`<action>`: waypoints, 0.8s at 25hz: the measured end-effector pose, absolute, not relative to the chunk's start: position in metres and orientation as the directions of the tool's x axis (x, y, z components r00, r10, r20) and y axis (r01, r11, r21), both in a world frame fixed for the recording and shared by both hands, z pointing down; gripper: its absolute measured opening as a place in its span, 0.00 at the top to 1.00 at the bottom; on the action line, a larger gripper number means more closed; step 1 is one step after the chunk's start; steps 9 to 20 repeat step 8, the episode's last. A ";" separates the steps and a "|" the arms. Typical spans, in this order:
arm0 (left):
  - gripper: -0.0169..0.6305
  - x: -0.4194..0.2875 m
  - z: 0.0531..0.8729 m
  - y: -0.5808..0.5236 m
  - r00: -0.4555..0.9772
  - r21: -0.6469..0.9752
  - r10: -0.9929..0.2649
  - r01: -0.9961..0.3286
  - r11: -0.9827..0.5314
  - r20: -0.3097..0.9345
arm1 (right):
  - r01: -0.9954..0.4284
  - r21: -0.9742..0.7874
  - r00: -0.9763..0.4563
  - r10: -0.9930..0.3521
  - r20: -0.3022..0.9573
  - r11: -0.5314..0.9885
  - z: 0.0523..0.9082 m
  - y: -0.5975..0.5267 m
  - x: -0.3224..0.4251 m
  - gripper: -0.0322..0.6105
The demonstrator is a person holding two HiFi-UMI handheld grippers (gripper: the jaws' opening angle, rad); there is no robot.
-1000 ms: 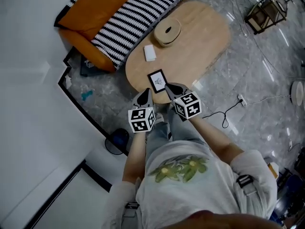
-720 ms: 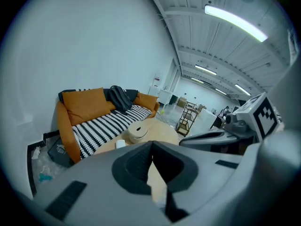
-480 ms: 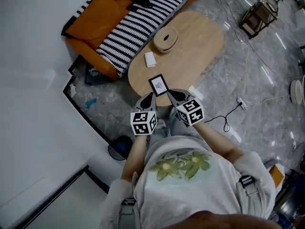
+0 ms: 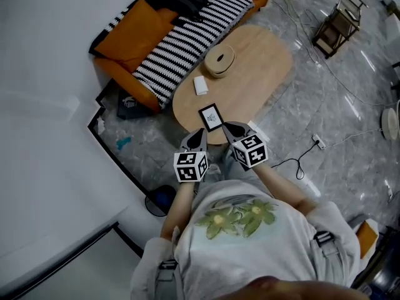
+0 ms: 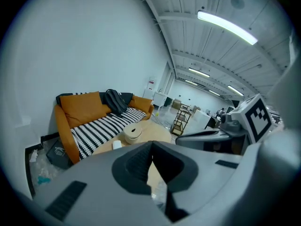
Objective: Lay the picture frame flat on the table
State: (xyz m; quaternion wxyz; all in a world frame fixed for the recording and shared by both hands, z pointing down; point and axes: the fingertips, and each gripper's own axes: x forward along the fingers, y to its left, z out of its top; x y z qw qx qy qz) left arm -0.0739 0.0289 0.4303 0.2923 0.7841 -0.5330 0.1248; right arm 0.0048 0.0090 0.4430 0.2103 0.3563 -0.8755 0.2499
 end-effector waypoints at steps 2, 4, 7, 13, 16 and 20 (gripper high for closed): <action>0.95 -0.074 0.431 0.033 0.405 0.326 -0.761 -0.907 -0.266 0.506 | -0.734 -0.285 -0.654 -0.526 0.545 0.617 0.442 0.012 0.004 0.94; 0.95 -0.076 0.432 0.034 0.406 0.324 -0.761 -0.907 -0.269 0.505 | -0.740 -0.282 -0.648 -0.534 0.543 0.611 0.442 0.013 0.005 0.94; 0.95 -0.078 0.432 0.034 0.405 0.319 -0.763 -0.908 -0.272 0.504 | -0.748 -0.280 -0.641 -0.544 0.542 0.602 0.443 0.014 0.007 0.94; 0.95 -0.078 0.432 0.035 0.405 0.317 -0.763 -0.908 -0.272 0.504 | -0.750 -0.280 -0.638 -0.547 0.542 0.599 0.443 0.014 0.007 0.94; 0.95 -0.078 0.432 0.035 0.405 0.317 -0.763 -0.908 -0.272 0.504 | -0.750 -0.280 -0.638 -0.547 0.542 0.599 0.443 0.014 0.007 0.94; 0.95 -0.078 0.432 0.035 0.405 0.317 -0.763 -0.908 -0.272 0.504 | -0.750 -0.280 -0.638 -0.547 0.542 0.599 0.443 0.014 0.007 0.94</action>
